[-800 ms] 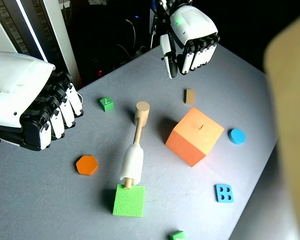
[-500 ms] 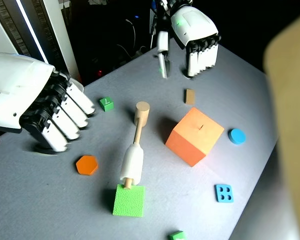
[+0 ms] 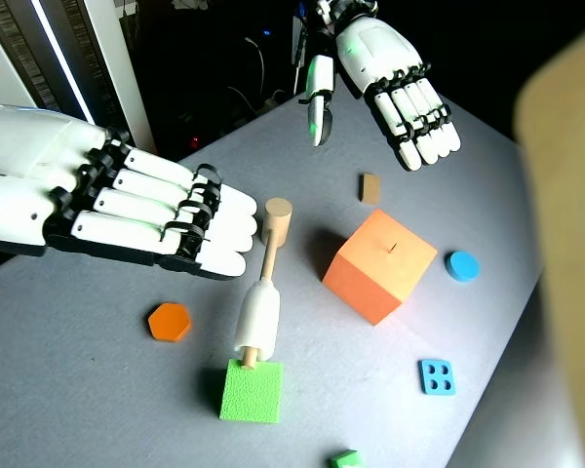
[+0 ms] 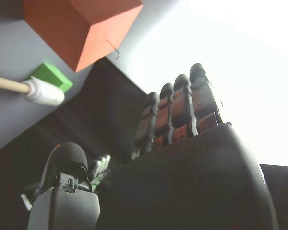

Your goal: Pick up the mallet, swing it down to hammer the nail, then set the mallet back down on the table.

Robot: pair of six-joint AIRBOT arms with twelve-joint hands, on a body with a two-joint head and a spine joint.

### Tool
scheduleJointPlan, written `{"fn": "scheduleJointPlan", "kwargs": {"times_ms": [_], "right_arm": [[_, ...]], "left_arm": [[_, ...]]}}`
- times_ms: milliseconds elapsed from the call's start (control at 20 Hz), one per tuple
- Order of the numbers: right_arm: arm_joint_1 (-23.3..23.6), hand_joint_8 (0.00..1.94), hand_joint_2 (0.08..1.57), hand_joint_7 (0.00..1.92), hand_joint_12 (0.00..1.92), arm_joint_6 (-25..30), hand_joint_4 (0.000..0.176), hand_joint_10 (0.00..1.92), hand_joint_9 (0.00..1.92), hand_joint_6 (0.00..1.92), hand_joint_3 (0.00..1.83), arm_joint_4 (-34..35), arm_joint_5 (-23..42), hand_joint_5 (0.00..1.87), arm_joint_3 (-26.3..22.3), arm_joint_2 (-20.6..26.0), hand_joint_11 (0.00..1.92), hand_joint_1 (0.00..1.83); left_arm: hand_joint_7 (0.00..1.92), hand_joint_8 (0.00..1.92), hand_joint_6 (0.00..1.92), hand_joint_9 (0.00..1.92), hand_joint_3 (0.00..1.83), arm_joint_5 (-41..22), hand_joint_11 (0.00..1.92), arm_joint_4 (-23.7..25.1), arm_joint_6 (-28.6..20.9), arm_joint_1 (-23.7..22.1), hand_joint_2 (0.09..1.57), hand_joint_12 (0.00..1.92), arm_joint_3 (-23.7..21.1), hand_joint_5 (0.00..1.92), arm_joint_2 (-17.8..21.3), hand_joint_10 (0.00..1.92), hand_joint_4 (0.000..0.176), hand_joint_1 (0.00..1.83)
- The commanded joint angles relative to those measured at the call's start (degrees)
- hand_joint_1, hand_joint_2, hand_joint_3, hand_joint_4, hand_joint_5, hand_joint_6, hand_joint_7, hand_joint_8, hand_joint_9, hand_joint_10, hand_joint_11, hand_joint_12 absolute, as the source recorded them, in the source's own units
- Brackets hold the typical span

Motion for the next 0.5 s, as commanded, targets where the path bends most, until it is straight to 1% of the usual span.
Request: {"fn": "scheduleJointPlan", "kwargs": {"times_ms": [0,200,250,300,350,450], "right_arm": [[1.6,0.00,1.26,0.08,0.12,0.2,0.000,0.00,0.03,0.00,0.00,-0.4,1.5,0.12,0.8,-0.3,0.00,0.15],[6.0,0.00,1.25,0.06,0.10,0.0,0.000,0.00,0.02,0.00,0.00,-0.4,-9.7,0.09,4.1,-3.9,0.00,0.16],[7.0,0.00,1.24,0.06,0.10,0.0,0.000,0.00,0.03,0.00,0.00,-0.4,-11.9,0.10,4.6,-4.8,0.00,0.18],[7.9,0.00,1.23,0.08,0.15,0.0,0.000,0.01,0.04,0.00,0.00,-0.4,-12.6,0.11,4.9,-5.3,0.00,0.18],[8.7,0.00,1.23,0.06,0.12,-0.1,0.000,0.00,0.04,0.00,0.00,-0.4,-13.3,0.09,5.1,-5.8,0.00,0.18],[11.1,0.00,1.22,0.02,0.02,-0.3,0.000,0.00,0.00,0.00,0.00,-0.4,-16.2,0.03,6.5,-8.0,0.00,0.24]], "left_arm": [[0.00,0.00,0.00,0.00,0.00,-5.9,0.02,3.3,-1.4,0.2,1.20,0.01,0.6,0.02,0.1,0.00,0.000,0.00],[0.00,0.00,0.00,0.00,0.00,-3.3,0.00,10.5,-9.4,2.7,1.18,0.00,2.8,0.00,0.1,0.00,0.000,0.00],[0.00,0.00,0.00,0.00,0.00,-2.5,0.00,12.9,-11.4,3.0,1.18,0.00,3.4,0.01,0.1,0.00,0.000,0.00],[0.00,0.00,0.00,0.00,0.00,-1.2,0.00,14.9,-12.8,3.0,1.18,0.00,3.9,0.00,0.1,0.00,0.000,0.00],[0.00,0.00,0.00,0.00,0.00,-0.3,0.00,16.3,-13.6,2.9,1.19,0.00,4.2,0.01,0.1,0.00,0.000,0.00],[0.00,0.00,0.00,0.00,0.00,0.7,0.00,19.1,-15.7,3.2,1.18,0.00,4.9,0.00,0.1,0.00,0.000,0.00]]}}
